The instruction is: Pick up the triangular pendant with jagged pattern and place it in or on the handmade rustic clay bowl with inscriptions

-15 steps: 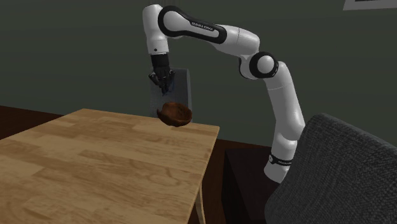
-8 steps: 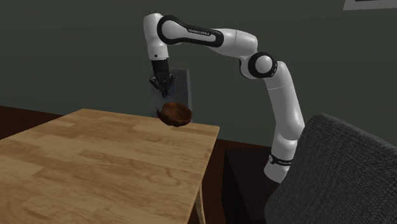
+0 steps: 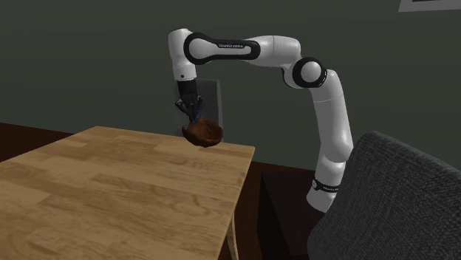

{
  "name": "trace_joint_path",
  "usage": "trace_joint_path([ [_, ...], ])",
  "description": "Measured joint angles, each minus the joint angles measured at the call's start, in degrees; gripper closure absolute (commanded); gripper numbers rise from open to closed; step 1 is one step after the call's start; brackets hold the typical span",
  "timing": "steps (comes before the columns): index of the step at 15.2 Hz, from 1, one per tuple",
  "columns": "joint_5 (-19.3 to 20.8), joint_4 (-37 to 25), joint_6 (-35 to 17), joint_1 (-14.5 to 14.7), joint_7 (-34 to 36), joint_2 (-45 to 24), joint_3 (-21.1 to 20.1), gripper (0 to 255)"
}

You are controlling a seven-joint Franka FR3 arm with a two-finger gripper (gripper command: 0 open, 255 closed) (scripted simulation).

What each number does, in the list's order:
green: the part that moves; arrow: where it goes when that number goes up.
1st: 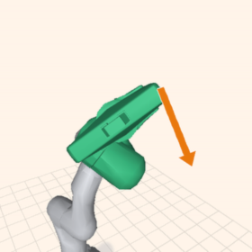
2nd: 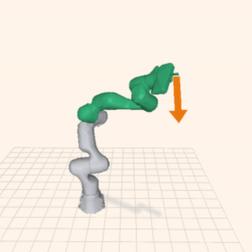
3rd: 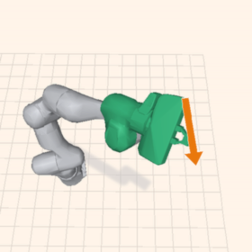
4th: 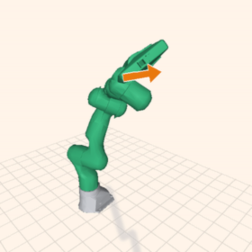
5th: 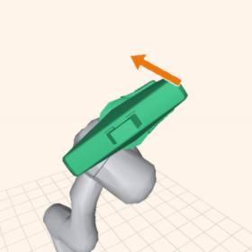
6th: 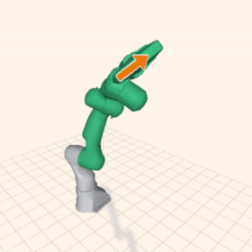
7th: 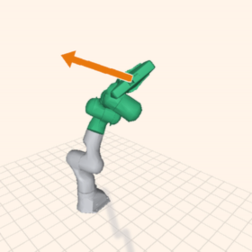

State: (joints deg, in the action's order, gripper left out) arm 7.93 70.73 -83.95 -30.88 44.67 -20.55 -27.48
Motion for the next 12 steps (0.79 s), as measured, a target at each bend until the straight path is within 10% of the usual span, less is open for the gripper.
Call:
trace_joint_path([
  [8, -0.3, 3.2, -2.6, -0.5, -0.1, 0.7, 0.0, 255],
  [9, -0.3, 3.2, -2.6, -0.5, -0.1, 0.7, 0.0, 0],
  [12, -0.3, 3.2, -2.6, -0.5, -0.1, 0.7, 0.0, 0],
])
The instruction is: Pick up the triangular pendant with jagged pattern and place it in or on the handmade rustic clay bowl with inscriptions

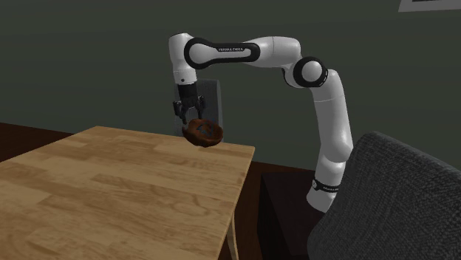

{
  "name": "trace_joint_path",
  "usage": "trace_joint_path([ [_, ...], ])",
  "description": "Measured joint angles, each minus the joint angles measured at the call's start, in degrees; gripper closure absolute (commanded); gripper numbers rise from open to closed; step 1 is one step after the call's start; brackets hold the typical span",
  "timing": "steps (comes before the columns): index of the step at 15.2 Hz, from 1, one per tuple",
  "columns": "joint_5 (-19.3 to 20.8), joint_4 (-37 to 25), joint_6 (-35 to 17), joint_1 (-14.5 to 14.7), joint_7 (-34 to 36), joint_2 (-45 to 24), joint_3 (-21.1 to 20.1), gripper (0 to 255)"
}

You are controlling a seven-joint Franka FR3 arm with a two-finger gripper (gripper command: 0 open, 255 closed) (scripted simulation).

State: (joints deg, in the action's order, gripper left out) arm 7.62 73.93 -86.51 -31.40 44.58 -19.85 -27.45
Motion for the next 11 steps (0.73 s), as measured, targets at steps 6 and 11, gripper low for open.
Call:
trace_joint_path([
  [6, 0.9, -7.1, 5.1, 1.3, 0.3, -2.0, 0.0, 0],
  [11, 2.0, -14.2, 9.7, 2.8, 0.4, -4.6, 0.1, 0],
])
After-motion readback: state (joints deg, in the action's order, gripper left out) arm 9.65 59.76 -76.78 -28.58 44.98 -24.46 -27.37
